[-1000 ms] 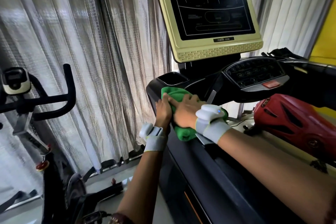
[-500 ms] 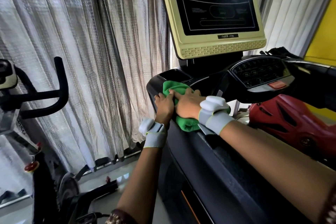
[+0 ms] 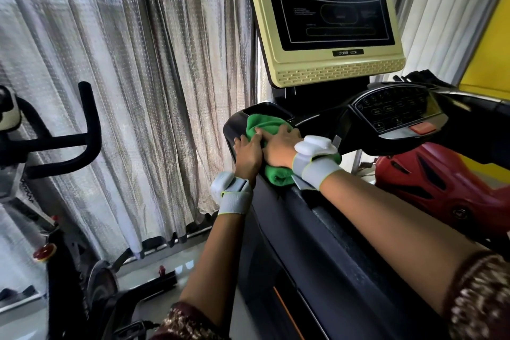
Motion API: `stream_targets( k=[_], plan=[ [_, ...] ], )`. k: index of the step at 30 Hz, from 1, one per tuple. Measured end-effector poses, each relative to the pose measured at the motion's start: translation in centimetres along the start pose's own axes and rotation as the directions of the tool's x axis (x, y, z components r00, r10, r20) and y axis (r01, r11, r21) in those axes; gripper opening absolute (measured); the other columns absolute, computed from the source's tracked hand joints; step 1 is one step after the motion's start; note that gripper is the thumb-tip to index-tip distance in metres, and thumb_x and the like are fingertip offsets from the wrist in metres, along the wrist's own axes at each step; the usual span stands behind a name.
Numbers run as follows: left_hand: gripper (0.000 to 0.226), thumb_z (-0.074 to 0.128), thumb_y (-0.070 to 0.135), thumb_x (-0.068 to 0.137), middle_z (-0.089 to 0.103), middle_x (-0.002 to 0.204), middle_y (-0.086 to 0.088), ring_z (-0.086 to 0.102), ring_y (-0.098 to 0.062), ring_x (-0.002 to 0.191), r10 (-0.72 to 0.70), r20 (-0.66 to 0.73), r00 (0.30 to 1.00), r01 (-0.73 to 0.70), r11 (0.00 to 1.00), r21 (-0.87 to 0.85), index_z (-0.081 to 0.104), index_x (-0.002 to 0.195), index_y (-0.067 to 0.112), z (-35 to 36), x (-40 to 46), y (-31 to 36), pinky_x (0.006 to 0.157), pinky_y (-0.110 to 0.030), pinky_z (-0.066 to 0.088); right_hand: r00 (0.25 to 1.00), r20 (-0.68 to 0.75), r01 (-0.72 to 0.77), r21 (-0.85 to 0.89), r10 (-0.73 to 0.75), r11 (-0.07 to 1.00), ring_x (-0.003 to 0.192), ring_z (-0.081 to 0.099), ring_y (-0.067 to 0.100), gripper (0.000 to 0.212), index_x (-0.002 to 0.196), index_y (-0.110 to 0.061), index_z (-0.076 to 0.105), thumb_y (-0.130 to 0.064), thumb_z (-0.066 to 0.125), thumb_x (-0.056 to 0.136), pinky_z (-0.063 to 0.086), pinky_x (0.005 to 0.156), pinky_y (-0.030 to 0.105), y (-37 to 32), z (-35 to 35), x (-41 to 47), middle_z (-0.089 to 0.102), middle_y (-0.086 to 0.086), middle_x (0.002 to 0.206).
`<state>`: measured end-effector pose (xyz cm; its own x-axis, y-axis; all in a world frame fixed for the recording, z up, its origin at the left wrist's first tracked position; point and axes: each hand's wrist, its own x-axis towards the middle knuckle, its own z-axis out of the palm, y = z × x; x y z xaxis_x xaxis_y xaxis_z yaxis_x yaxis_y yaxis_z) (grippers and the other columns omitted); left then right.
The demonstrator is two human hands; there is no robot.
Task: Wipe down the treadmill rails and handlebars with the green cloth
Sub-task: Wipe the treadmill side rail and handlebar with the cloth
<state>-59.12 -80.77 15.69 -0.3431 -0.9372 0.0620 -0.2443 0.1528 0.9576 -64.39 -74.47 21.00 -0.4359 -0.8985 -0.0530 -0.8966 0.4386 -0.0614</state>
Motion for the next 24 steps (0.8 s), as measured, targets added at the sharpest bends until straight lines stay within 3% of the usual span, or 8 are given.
stream_targets(
  k=[3, 7, 13, 16, 19, 21, 24],
  plan=[
    [0.046, 0.027, 0.027, 0.102, 0.029, 0.149, -0.025, 0.013, -0.036, 0.144, 0.045, 0.044, 0.998, -0.047, 0.998, 0.045, 0.045, 0.137, 0.002, -0.2, 0.4, 0.1, 0.119, -0.046, 0.011, 0.999, -0.039, -0.004, -0.019, 0.003, 1.000, 0.134, 0.024, 0.040, 0.055, 0.147, -0.043, 0.015, -0.041, 0.034, 0.096, 0.026, 0.109, 0.049, 0.2, 0.6, -0.5, 0.018, 0.016, 0.150],
    [0.043, 0.024, 0.026, 0.104, 0.027, 0.151, -0.025, 0.011, -0.036, 0.146, 0.069, 0.049, 0.996, -0.072, 0.995, 0.075, 0.045, 0.137, 0.007, -0.4, 0.8, -0.3, 0.120, -0.042, 0.007, 0.998, -0.052, 0.021, -0.077, -0.025, 0.997, 0.134, 0.024, 0.041, 0.054, 0.146, -0.039, 0.021, -0.041, 0.036, 0.094, 0.027, 0.107, 0.050, 0.3, 0.8, 0.1, 0.019, 0.014, 0.151],
    [0.057, 0.018, 0.038, 0.094, 0.040, 0.141, -0.024, 0.025, -0.041, 0.138, 0.117, 0.080, 0.990, -0.133, 0.960, 0.246, 0.045, 0.135, 0.008, -1.6, 1.4, -0.4, 0.115, -0.044, 0.023, 0.999, -0.048, -0.010, -0.205, 0.000, 0.979, 0.133, 0.024, 0.044, 0.053, 0.149, -0.037, 0.016, -0.033, 0.031, 0.099, 0.025, 0.110, 0.048, -1.6, 0.4, 2.6, 0.018, 0.017, 0.151],
    [0.048, 0.022, 0.033, 0.101, 0.036, 0.145, -0.024, 0.020, -0.043, 0.141, 0.088, 0.096, 0.992, -0.109, 0.961, 0.255, 0.045, 0.137, 0.011, -1.8, 2.0, -0.5, 0.117, -0.042, 0.020, 0.996, -0.088, -0.044, -0.202, 0.026, 0.978, 0.132, 0.024, 0.043, 0.053, 0.148, -0.037, 0.021, -0.036, 0.033, 0.097, 0.027, 0.107, 0.052, -1.2, 1.1, 2.3, 0.021, 0.014, 0.150],
    [0.043, 0.027, 0.024, 0.104, 0.028, 0.151, -0.024, 0.012, -0.039, 0.146, 0.012, 0.032, 0.999, -0.014, 0.996, 0.089, 0.038, 0.142, 0.010, -2.1, 2.4, -0.5, 0.119, -0.041, 0.017, 0.995, -0.100, -0.050, -0.274, 0.023, 0.961, 0.129, 0.028, 0.044, 0.052, 0.150, -0.034, 0.019, -0.032, 0.030, 0.099, 0.028, 0.108, 0.048, -2.3, 0.6, 3.8, 0.023, 0.018, 0.149],
    [0.042, 0.029, 0.022, 0.103, 0.033, 0.146, -0.025, 0.018, -0.041, 0.143, -0.007, 0.025, 1.000, 0.007, 1.000, 0.012, 0.037, 0.142, 0.010, -2.3, 3.4, -0.6, 0.117, -0.045, 0.022, 0.994, -0.103, -0.061, -0.264, 0.034, 0.963, 0.129, 0.029, 0.044, 0.051, 0.149, -0.039, 0.015, -0.033, 0.026, 0.100, 0.027, 0.108, 0.049, -3.0, 0.2, 5.4, 0.024, 0.019, 0.148],
    [0.050, 0.033, 0.034, 0.101, 0.031, 0.151, -0.018, 0.025, -0.036, 0.143, 0.001, 0.081, 0.997, -0.009, 0.995, 0.102, 0.035, 0.145, 0.012, -2.7, 4.6, -0.5, 0.117, -0.047, 0.025, 0.995, -0.089, -0.071, -0.320, 0.045, 0.945, 0.129, 0.027, 0.042, 0.051, 0.148, -0.035, 0.022, -0.035, 0.029, 0.098, 0.028, 0.107, 0.052, -3.4, 0.8, 6.2, 0.026, 0.017, 0.147]
  ],
)
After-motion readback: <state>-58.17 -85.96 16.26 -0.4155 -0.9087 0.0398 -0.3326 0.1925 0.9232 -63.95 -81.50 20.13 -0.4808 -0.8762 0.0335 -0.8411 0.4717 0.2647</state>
